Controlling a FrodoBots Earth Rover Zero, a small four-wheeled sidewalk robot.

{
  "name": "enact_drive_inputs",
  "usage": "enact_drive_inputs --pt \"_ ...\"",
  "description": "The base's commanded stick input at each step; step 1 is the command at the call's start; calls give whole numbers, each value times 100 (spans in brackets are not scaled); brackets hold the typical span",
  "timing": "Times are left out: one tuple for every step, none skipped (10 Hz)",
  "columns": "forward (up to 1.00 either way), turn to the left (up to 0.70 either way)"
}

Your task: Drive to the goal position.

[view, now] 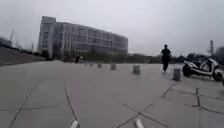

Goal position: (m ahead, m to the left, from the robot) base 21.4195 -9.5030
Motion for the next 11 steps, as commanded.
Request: enact_drive_inputs --pt "100 -38" --pt "100 -38" --pt "100 -38" --pt "100 -38" --pt "100 -38" --pt "100 -38" --pt "100 -38" --pt "100 -20" --pt "100 2" --pt "100 2" --pt "100 2"
